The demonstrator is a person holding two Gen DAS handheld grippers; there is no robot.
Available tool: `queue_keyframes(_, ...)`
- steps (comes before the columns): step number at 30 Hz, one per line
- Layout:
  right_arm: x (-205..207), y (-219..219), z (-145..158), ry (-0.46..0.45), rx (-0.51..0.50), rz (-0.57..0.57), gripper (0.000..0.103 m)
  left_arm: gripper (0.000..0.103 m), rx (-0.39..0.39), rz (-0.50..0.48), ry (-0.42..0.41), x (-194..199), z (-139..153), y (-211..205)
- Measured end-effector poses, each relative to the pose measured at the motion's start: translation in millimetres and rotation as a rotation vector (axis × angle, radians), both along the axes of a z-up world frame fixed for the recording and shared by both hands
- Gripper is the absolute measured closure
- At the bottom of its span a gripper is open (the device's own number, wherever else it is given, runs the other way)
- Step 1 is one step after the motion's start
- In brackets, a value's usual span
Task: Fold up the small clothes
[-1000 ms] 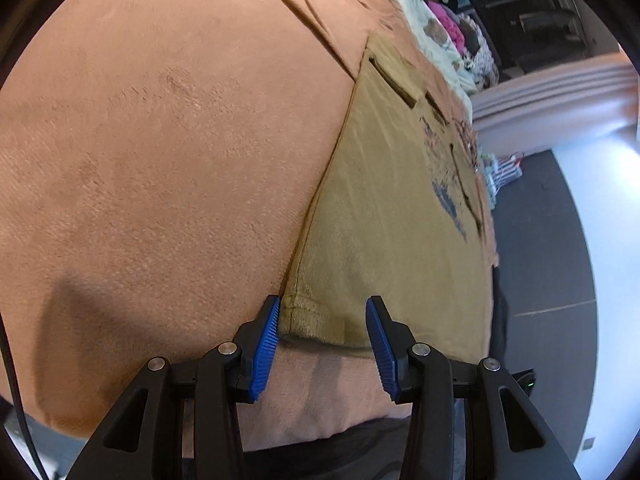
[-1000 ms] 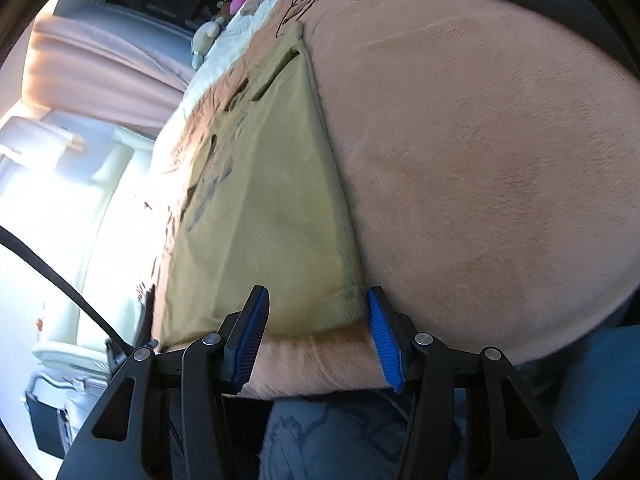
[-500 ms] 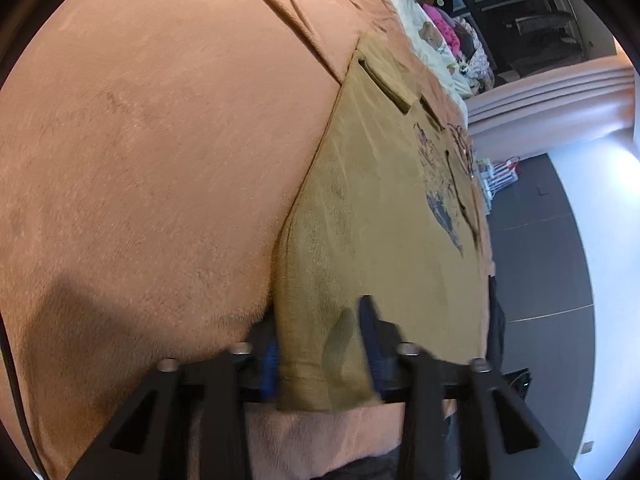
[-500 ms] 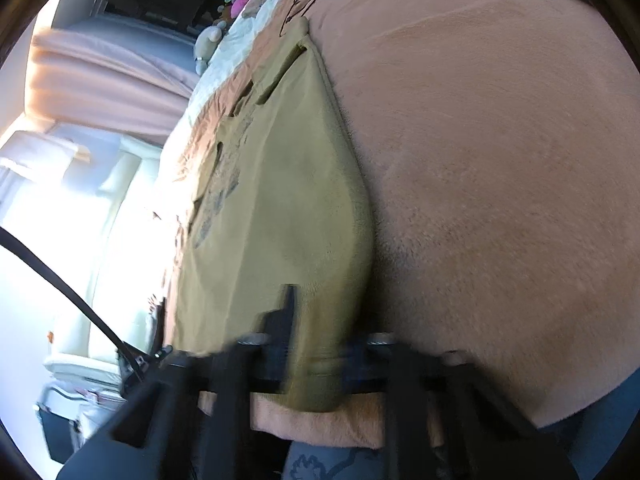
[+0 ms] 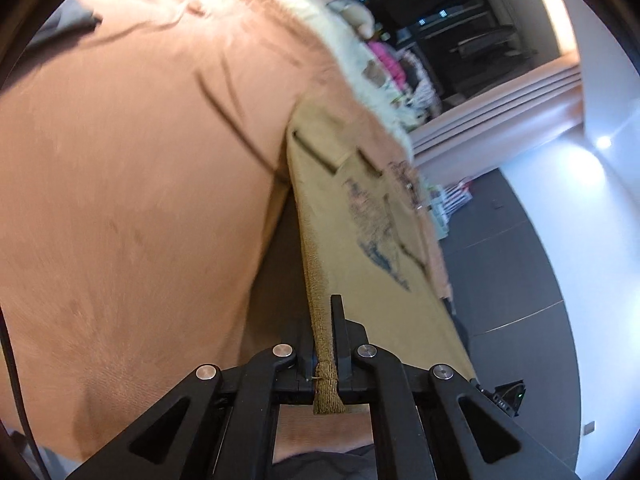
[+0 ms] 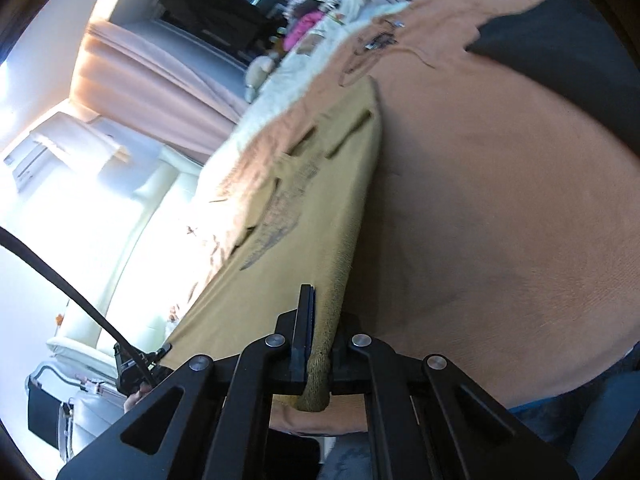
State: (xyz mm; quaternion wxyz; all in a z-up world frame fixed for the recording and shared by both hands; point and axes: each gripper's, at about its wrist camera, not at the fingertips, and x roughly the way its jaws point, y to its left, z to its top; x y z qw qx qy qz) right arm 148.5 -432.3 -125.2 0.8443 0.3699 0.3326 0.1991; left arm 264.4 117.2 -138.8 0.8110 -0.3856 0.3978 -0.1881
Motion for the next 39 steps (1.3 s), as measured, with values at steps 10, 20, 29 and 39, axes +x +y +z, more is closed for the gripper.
queue_keyframes(10, -73, -7, 41, -0.076, 0.01, 0.034, 0.102, 0.1, -0.051, 0.015, -0.099, -58, 57, 22)
queue_keyframes(20, -118, -7, 51, -0.113, 0.031, 0.081, 0.102, 0.1, -0.023, 0.017, -0.13, -142, 90, 31)
queue_keyframes(29, -118, -10, 51, -0.145, 0.036, 0.111, 0.102, 0.1, 0.007, 0.022, -0.166, -209, 120, 41)
queue_keyframes(39, -98, -24, 66, -0.193, -0.027, 0.107, 0.102, 0.1, 0.058, -0.008, -0.216, -212, 151, 35)
